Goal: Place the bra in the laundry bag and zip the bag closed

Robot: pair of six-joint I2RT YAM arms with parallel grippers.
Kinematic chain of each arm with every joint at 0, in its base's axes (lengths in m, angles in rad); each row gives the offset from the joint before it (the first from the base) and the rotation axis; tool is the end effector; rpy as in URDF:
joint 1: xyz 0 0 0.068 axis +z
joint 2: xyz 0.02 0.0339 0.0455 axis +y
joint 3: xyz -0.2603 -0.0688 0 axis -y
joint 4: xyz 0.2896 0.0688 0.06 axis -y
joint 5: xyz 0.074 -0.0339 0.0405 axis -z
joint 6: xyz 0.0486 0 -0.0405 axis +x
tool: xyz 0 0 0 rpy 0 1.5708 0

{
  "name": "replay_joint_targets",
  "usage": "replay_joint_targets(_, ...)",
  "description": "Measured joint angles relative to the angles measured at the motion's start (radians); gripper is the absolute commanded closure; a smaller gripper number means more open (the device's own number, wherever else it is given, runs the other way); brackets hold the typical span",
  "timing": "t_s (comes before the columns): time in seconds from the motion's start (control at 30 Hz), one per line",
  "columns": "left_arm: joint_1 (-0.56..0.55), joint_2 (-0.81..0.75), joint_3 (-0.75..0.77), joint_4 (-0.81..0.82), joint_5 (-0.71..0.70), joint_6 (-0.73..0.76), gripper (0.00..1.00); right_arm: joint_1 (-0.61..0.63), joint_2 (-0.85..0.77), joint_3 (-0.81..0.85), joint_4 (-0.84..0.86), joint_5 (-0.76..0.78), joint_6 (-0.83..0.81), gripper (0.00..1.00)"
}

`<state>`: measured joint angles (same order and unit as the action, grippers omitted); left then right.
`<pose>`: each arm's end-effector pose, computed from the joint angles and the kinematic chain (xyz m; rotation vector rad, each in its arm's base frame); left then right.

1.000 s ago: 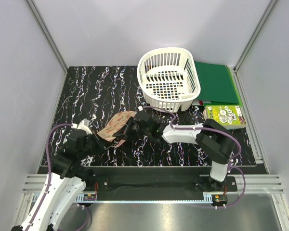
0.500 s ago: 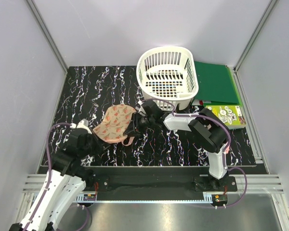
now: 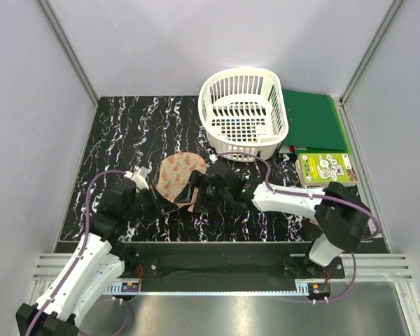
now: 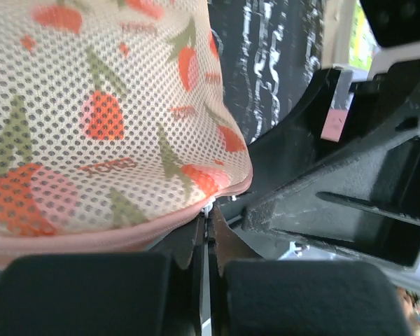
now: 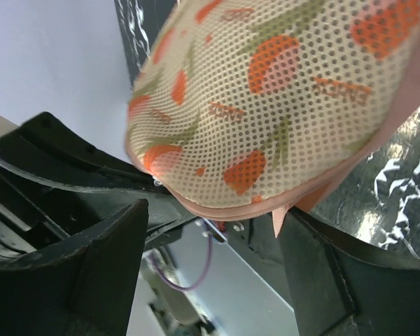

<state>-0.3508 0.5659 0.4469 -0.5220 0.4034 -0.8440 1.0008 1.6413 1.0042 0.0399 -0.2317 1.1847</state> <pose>0.1720 -0.0832 0.2073 -0.3427 2.3568 -1.0690 0.2103 0.3488 0.1809 0.0781 2.5646 1.3406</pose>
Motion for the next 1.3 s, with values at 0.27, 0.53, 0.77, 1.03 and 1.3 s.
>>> replay_joint_targets(0.27, -0.019, 0.033, -0.018, 0.082, 0.049, -0.013, 1.00, 0.007, -0.012, -0.097, 0.090, 0.092, 0.172, 0.30)
replay_joint_targets(0.53, -0.023, 0.029, -0.029, 0.107, 0.071, -0.020, 1.00, 0.007, 0.008, -0.097, 0.125, 0.135, 0.242, 0.66)
replay_joint_targets(0.77, -0.027, -0.006, -0.031, 0.036, 0.044, -0.021, 1.00, -0.010, -0.002, -0.165, 0.210, 0.124, 0.248, 0.91)
replay_joint_targets(1.03, 0.084, -0.069, 0.049, -0.209, -0.142, 0.014, 1.00, -0.166, 0.002, -0.260, 0.337, -0.132, 0.098, 0.56)
replay_joint_targets(1.3, 0.123, -0.072, 0.031, -0.131, -0.017, 0.034, 1.00, -0.153, 0.024, -0.119, 0.122, -0.154, -0.056, 0.16)
